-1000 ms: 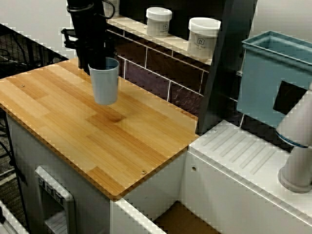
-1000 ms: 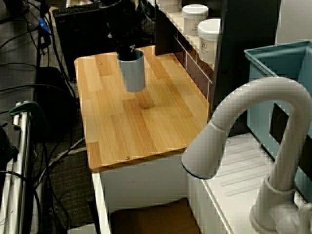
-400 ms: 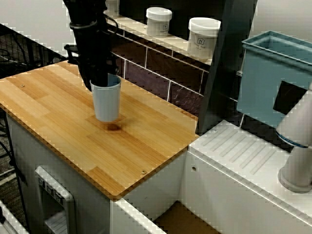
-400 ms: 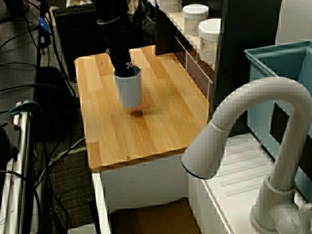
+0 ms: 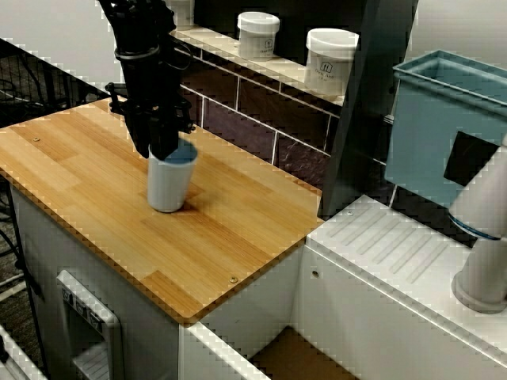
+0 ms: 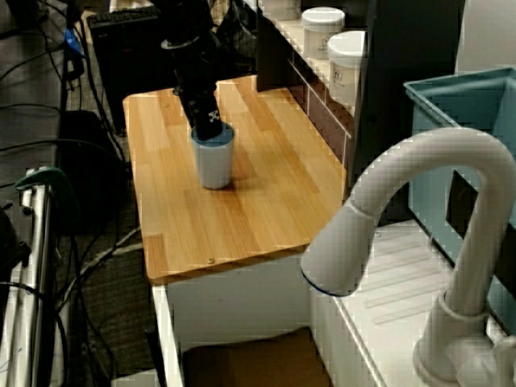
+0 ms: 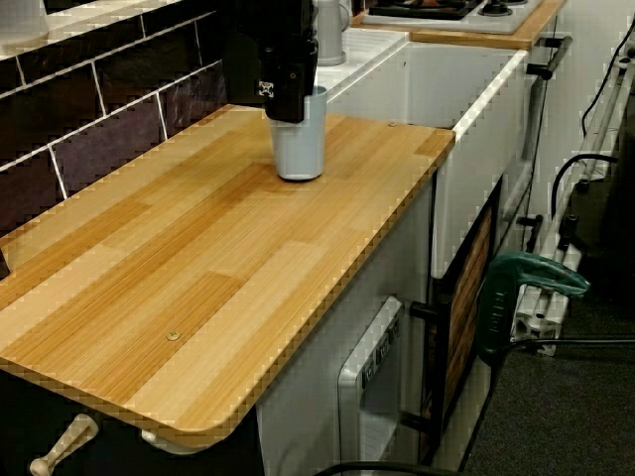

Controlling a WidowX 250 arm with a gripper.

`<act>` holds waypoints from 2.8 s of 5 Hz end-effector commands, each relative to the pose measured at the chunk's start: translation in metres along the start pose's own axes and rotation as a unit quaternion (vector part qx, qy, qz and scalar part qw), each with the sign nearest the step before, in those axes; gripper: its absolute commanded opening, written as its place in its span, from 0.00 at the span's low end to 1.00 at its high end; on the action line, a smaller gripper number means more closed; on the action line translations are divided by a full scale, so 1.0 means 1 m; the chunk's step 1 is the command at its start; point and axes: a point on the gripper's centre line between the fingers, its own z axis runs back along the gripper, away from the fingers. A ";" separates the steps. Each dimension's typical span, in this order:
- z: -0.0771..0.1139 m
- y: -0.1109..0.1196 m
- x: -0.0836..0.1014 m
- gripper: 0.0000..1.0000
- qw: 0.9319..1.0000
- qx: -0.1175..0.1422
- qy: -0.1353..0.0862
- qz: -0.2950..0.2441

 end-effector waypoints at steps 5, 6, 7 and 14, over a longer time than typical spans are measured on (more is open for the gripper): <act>0.063 0.002 0.012 1.00 0.999 -0.018 -0.035 0.006; 0.071 0.013 0.013 1.00 0.999 -0.014 -0.037 -0.001; 0.072 0.031 0.012 1.00 0.999 -0.002 -0.042 -0.010; 0.004 0.079 0.004 1.00 0.999 0.037 -0.031 -0.016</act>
